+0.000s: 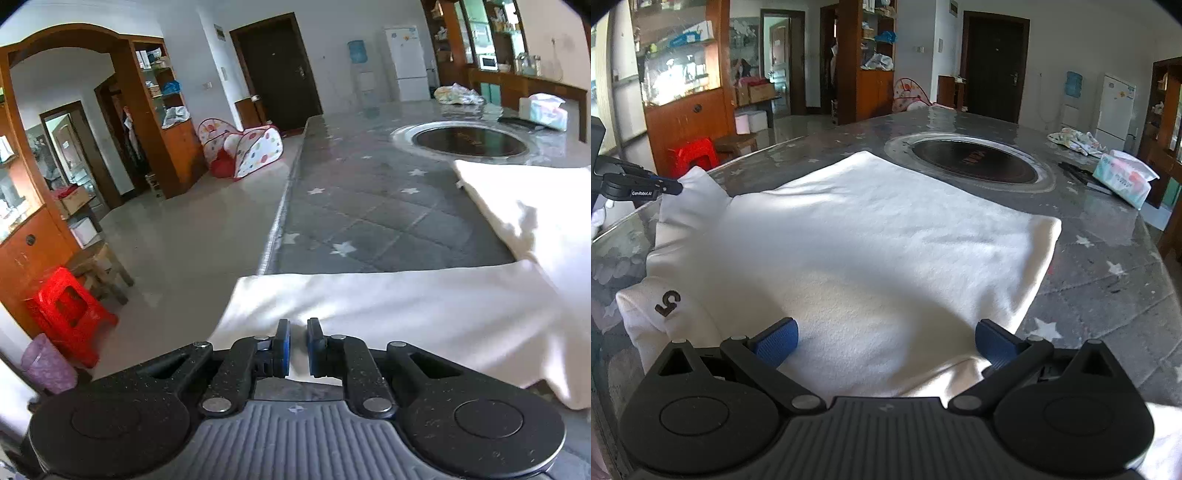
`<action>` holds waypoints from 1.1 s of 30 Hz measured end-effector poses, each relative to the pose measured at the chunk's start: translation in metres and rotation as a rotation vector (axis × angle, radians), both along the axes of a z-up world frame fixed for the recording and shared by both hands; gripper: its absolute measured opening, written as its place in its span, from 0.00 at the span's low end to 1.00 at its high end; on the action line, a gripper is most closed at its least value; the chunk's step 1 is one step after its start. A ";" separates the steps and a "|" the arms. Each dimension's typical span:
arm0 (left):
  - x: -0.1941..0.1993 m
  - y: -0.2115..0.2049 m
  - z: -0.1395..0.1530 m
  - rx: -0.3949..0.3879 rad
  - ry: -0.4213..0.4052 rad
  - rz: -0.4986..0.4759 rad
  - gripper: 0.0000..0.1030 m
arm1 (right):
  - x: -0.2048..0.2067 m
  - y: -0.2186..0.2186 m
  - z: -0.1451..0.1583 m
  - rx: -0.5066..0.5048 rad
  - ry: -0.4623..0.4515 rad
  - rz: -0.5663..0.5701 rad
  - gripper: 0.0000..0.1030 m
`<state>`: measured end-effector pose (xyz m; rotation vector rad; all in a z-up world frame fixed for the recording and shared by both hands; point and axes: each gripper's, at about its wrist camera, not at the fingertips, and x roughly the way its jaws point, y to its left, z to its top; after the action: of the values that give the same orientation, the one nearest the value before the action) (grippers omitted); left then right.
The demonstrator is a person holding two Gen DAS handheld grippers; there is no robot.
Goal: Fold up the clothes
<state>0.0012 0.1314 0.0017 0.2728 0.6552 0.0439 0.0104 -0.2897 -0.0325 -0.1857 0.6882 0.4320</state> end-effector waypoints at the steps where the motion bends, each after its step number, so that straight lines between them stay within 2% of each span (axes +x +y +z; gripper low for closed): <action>1: 0.001 -0.001 0.003 -0.015 0.009 0.008 0.12 | -0.001 0.004 0.003 0.006 -0.005 0.012 1.00; 3: -0.005 -0.007 0.013 -0.103 0.007 -0.012 0.12 | -0.003 0.012 0.008 0.017 -0.014 0.035 1.00; 5: -0.015 -0.020 0.023 -0.175 -0.007 -0.074 0.12 | -0.004 0.020 0.014 0.028 -0.023 0.059 1.00; 8: -0.031 -0.047 0.029 -0.193 -0.010 -0.201 0.12 | -0.007 0.033 0.019 0.035 -0.035 0.101 1.00; 11: -0.041 -0.068 0.020 -0.146 0.017 -0.284 0.12 | -0.015 0.049 0.014 -0.002 -0.040 0.163 1.00; 14: -0.051 -0.075 0.003 -0.112 0.058 -0.309 0.12 | -0.028 0.060 0.008 -0.051 -0.049 0.222 1.00; 19: -0.071 -0.080 -0.002 -0.027 0.033 -0.330 0.12 | -0.054 0.055 0.009 -0.057 -0.055 0.255 1.00; 22: -0.071 -0.078 0.002 -0.021 0.042 -0.317 0.14 | -0.062 0.037 0.019 -0.004 -0.048 0.218 1.00; 23: -0.072 -0.076 0.006 -0.031 0.041 -0.308 0.14 | -0.063 0.027 0.022 0.009 -0.049 0.185 1.00; 26: -0.069 -0.078 0.017 -0.076 0.024 -0.300 0.22 | -0.066 -0.006 0.028 0.040 -0.049 0.068 1.00; 29: -0.069 -0.095 0.028 -0.129 0.003 -0.345 0.29 | -0.065 -0.040 0.026 0.068 -0.029 -0.054 1.00; 33: -0.066 -0.129 0.030 -0.187 0.004 -0.442 0.29 | -0.064 -0.081 0.018 0.097 -0.005 -0.202 1.00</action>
<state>-0.0647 0.0022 0.0315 0.2314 0.5871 -0.4391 -0.0532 -0.3706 -0.0144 -0.0253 0.6723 0.2706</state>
